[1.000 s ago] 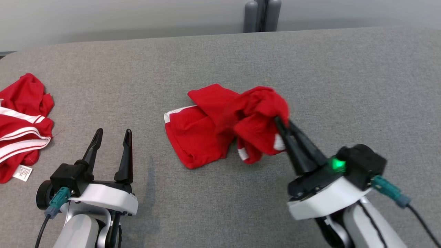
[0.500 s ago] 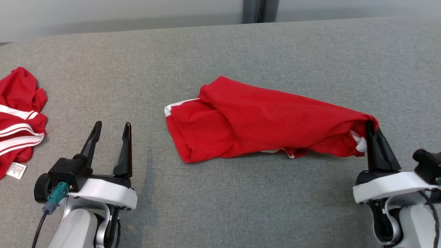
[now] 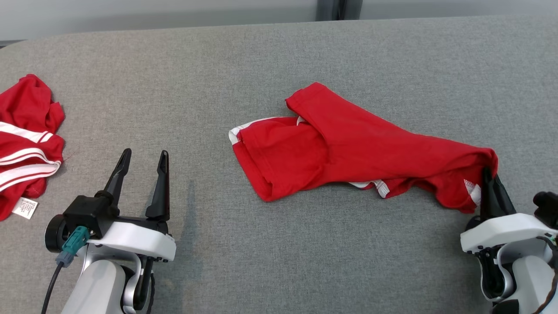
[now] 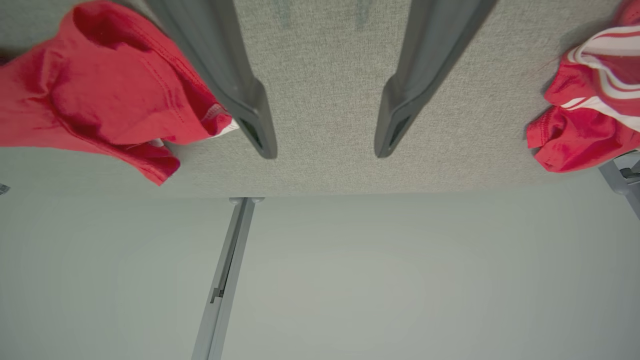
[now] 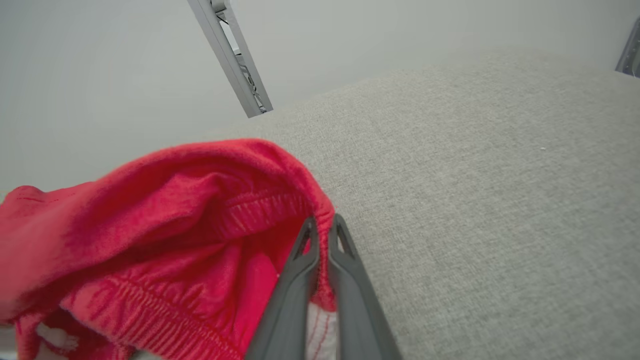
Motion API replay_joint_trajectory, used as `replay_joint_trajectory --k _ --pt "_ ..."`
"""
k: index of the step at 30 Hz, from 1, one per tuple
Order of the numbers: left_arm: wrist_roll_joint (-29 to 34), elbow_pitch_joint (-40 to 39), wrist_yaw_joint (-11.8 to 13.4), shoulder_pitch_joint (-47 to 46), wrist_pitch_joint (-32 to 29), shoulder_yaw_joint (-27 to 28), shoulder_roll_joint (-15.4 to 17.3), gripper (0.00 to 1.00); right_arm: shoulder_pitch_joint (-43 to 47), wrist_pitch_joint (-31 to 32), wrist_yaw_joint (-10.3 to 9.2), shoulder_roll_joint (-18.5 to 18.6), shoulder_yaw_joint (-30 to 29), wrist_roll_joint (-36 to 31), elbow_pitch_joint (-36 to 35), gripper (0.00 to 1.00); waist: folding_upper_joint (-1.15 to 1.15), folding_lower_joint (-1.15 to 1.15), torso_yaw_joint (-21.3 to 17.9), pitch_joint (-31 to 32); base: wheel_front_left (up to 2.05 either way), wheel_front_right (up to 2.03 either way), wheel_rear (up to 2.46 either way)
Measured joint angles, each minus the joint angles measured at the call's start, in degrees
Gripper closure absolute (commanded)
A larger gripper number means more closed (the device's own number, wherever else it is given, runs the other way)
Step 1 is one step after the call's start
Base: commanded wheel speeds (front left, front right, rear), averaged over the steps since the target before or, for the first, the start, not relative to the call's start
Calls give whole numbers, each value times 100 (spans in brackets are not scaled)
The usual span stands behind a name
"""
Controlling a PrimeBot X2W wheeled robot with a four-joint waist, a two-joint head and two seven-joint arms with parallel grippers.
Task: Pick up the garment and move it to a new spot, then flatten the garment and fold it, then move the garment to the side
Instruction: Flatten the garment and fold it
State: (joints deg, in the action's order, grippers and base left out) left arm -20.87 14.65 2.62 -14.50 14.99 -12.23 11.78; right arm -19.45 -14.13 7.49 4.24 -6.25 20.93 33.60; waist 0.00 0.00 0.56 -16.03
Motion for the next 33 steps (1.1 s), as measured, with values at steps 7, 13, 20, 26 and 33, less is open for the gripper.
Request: replay_joint_trajectory --k 7,13,20,26,33 --pt "8 33 0 27 0 38 -9 0 45 -80 0 14 289 -147 -809 0 0 0 -17 139 0 0 0" --pt "8 42 3 152 0 69 -8 0 432 -87 0 9 549 -619 -1744 0 0 0 -63 324 0 0 0" --pt "7 64 3 320 0 47 -20 0 936 69 0 -25 860 -1068 -2204 0 0 0 -82 551 0 0 0" --pt "-38 73 47 554 0 40 -29 0 1330 241 0 -80 880 -1124 -2454 0 0 0 -106 711 0 0 0" --pt "-45 31 90 655 -31 -5 -27 0 1449 311 0 -112 832 -1068 -2608 0 0 0 -106 750 0 0 0"
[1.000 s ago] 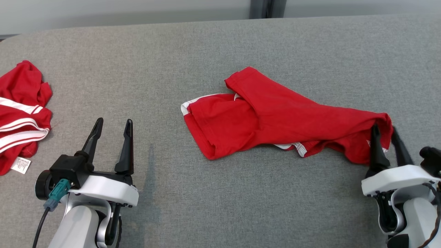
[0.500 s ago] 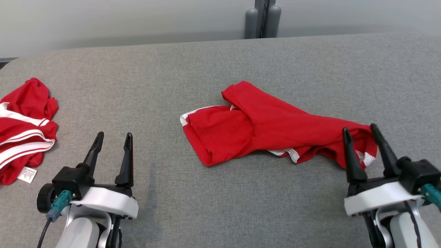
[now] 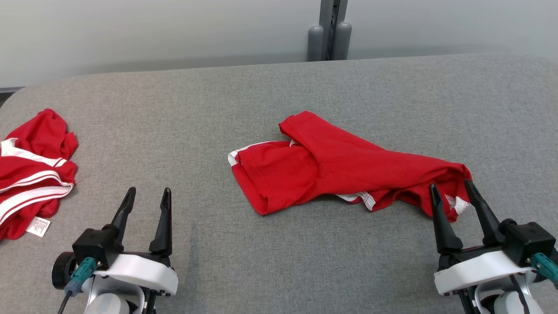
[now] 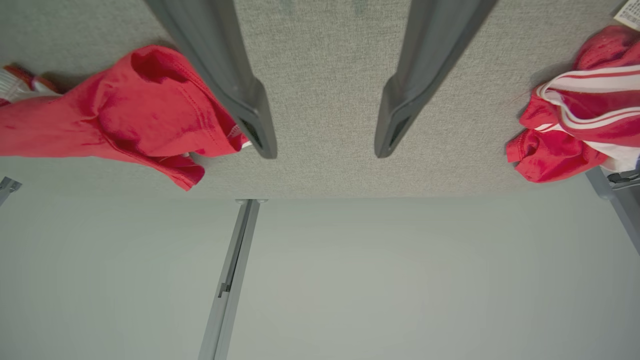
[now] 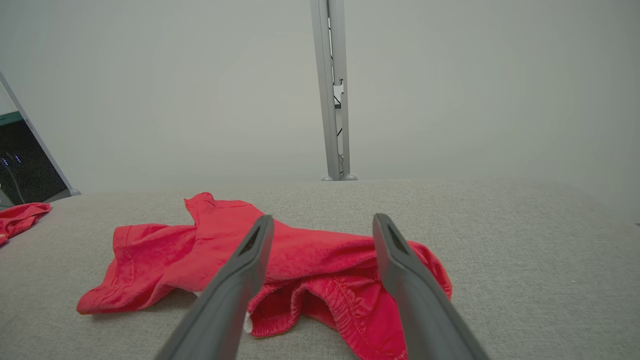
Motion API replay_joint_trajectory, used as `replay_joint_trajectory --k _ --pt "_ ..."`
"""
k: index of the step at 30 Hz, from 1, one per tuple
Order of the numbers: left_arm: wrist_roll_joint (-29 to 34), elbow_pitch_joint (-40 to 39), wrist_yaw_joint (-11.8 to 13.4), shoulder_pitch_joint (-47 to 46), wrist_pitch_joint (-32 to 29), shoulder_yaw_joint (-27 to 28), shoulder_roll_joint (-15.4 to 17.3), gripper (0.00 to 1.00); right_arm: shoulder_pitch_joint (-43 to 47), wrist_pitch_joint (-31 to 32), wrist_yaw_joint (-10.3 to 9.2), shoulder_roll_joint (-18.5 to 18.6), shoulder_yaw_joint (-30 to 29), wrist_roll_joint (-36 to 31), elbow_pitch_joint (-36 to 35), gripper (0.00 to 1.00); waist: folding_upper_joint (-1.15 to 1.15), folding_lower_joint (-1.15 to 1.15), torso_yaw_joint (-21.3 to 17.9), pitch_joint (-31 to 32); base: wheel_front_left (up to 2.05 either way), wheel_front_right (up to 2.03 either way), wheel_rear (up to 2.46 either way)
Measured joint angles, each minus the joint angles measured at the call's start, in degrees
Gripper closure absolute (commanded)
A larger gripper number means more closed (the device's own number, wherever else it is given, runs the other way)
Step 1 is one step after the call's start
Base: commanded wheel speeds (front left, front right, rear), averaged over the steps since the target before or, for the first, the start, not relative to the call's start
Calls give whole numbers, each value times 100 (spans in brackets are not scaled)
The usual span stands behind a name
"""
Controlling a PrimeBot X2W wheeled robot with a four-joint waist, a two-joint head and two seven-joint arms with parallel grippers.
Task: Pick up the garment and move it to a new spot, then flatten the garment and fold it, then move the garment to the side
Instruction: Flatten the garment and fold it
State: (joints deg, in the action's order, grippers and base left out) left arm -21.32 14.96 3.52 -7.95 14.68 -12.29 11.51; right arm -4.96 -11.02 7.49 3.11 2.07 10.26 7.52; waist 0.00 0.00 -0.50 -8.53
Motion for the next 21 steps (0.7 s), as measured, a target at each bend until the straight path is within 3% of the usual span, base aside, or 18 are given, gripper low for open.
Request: replay_joint_trajectory --k 12,21 --pt "-14 -130 -3 -131 -108 -144 5 0 16 42 0 -26 -5 51 -75 0 0 0 36 -112 0 0 0" --pt "68 -178 -434 -974 -594 -818 -277 0 -159 43 0 -30 51 123 -81 0 0 0 -52 -373 0 0 0"
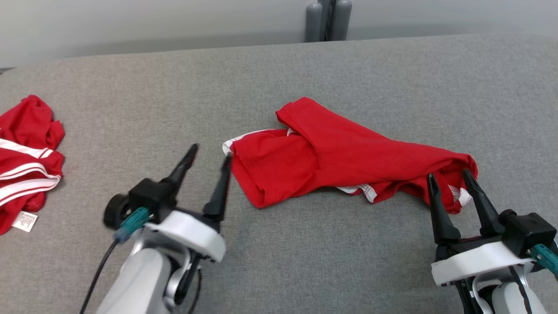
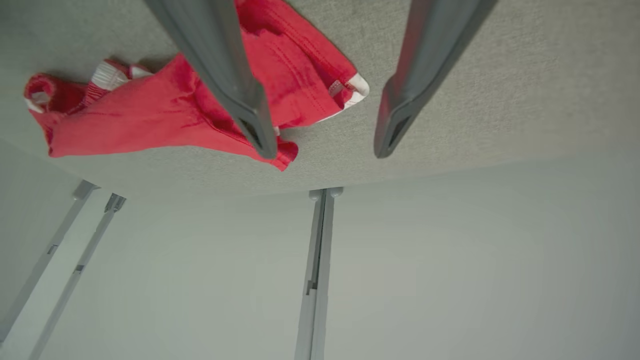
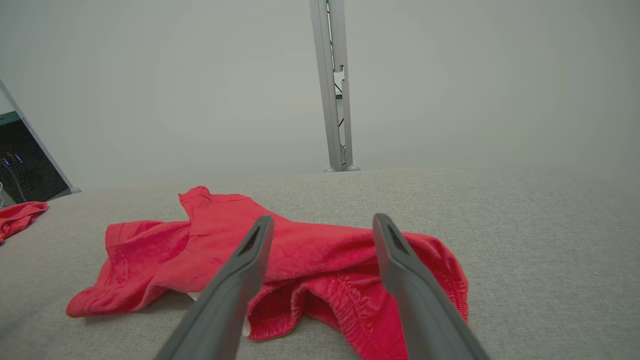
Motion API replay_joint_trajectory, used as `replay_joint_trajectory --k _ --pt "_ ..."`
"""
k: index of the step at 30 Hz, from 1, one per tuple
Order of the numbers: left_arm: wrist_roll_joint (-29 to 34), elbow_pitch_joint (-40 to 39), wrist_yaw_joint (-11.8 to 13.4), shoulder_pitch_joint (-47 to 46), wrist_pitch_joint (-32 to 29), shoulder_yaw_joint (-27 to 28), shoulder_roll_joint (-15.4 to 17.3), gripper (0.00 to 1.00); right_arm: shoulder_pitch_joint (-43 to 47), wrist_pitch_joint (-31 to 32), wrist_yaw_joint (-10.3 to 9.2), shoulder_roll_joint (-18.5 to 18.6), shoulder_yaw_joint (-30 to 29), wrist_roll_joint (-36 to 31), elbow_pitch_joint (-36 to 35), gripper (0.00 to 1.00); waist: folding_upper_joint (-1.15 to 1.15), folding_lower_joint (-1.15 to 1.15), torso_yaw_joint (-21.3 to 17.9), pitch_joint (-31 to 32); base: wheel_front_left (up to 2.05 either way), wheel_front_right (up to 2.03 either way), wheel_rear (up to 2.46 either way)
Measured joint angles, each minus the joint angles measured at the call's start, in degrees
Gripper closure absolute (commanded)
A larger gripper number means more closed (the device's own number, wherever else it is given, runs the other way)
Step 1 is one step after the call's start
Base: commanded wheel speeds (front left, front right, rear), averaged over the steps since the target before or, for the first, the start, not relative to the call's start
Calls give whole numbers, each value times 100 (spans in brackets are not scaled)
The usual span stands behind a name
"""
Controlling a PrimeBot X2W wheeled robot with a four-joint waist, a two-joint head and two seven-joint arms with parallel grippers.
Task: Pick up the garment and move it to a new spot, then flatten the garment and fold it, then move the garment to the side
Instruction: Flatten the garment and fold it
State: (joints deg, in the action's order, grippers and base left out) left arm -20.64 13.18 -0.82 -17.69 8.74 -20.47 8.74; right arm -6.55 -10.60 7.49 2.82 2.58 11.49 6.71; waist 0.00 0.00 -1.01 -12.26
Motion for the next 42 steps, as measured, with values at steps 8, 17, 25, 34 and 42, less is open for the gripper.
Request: replay_joint_trajectory --k 8,17,25,34,42 --pt "-78 454 -377 -678 -817 -798 -399 0 -188 -54 0 -2 69 62 53 0 0 0 -256 -338 0 0 0" --pt "-425 1306 -525 -1194 -1057 -1210 -557 0 -394 -180 0 -3 196 208 204 0 0 0 -617 -652 0 0 0" --pt "-762 1758 -572 -1572 -1111 -1340 -579 0 -476 -264 0 -4 247 290 355 0 0 0 -826 -765 0 0 0" --pt "-797 1692 -625 -1697 -723 -1722 -521 100 -504 -343 0 -3 185 339 438 0 0 0 -866 -724 0 0 0" --pt "-391 1009 -469 -1294 -116 -1857 3 100 -498 -346 0 -4 98 304 434 0 0 0 -640 -671 0 0 0"
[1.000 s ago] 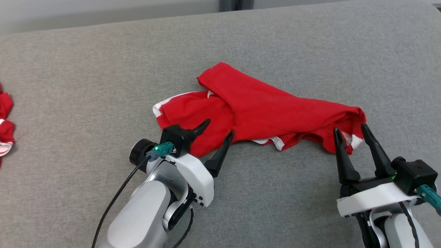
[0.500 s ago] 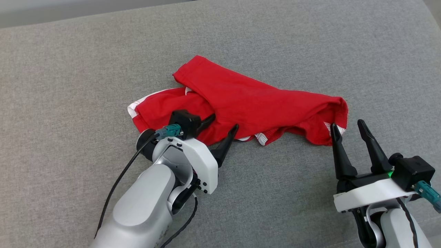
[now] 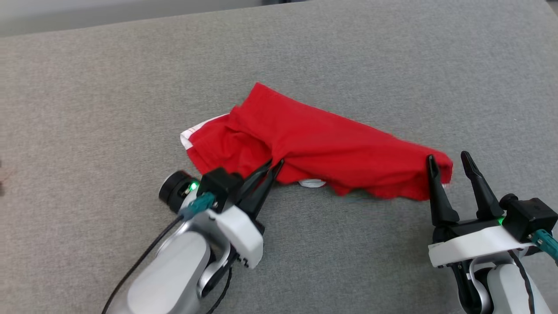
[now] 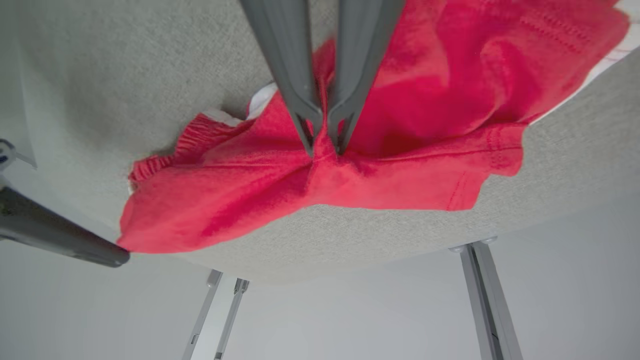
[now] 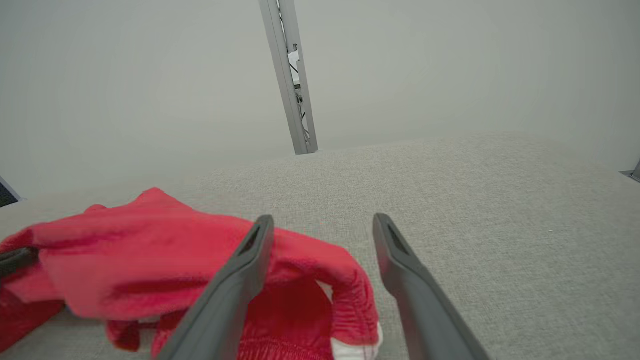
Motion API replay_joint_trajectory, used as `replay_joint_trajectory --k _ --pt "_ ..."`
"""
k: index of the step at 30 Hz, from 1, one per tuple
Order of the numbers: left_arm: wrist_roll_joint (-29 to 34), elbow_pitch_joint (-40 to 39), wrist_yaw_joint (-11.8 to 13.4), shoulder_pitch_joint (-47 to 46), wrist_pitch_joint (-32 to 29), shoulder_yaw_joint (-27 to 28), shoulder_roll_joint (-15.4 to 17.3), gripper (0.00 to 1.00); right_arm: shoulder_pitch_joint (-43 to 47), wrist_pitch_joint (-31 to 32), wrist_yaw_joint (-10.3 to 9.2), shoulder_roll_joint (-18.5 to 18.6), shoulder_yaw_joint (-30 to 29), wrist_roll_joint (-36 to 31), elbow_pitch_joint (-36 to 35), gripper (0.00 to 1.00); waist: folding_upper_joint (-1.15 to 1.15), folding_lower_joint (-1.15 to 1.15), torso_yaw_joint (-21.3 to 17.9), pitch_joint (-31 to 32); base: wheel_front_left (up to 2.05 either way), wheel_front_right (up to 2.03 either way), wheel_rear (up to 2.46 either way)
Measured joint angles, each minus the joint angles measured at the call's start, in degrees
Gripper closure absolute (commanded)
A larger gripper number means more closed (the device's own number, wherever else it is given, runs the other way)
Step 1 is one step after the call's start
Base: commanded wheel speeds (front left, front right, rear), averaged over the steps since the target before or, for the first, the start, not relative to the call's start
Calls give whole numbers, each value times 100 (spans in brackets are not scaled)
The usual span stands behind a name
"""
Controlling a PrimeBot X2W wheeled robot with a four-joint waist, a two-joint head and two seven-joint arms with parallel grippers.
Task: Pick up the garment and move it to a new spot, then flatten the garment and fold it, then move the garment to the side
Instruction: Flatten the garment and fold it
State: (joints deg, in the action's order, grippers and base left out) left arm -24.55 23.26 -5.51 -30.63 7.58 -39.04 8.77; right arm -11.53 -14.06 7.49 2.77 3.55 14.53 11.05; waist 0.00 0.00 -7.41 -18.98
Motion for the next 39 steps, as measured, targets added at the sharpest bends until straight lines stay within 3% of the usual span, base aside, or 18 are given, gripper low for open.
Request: replay_joint_trajectory --k 8,20,21,22,23,30,39 --pt "-85 -703 506 1059 110 175 482 100 63 127 0 -1 -65 -81 -129 0 0 0 329 78 0 0 0" --pt "-603 -804 1063 2214 163 486 522 100 191 296 0 -1 -141 -138 -218 0 0 0 605 329 0 0 0" --pt "-669 -794 1072 2258 183 510 492 86 204 302 0 -1 -152 -140 -222 0 0 0 620 358 0 0 0" --pt "-721 -791 1105 2292 212 542 456 36 222 324 0 -1 -157 -144 -226 0 0 0 634 387 0 0 0" --pt "-730 -789 1125 2309 250 554 433 0 241 345 0 -1 -160 -147 -236 0 0 0 646 417 0 0 0" --pt "-686 -939 1269 2162 531 760 365 0 277 403 0 -1 -155 -254 -301 0 0 0 677 639 0 0 0" --pt "-458 -1040 1557 1697 704 1316 581 0 303 468 0 0 -172 -374 -297 0 0 0 665 822 0 0 0"
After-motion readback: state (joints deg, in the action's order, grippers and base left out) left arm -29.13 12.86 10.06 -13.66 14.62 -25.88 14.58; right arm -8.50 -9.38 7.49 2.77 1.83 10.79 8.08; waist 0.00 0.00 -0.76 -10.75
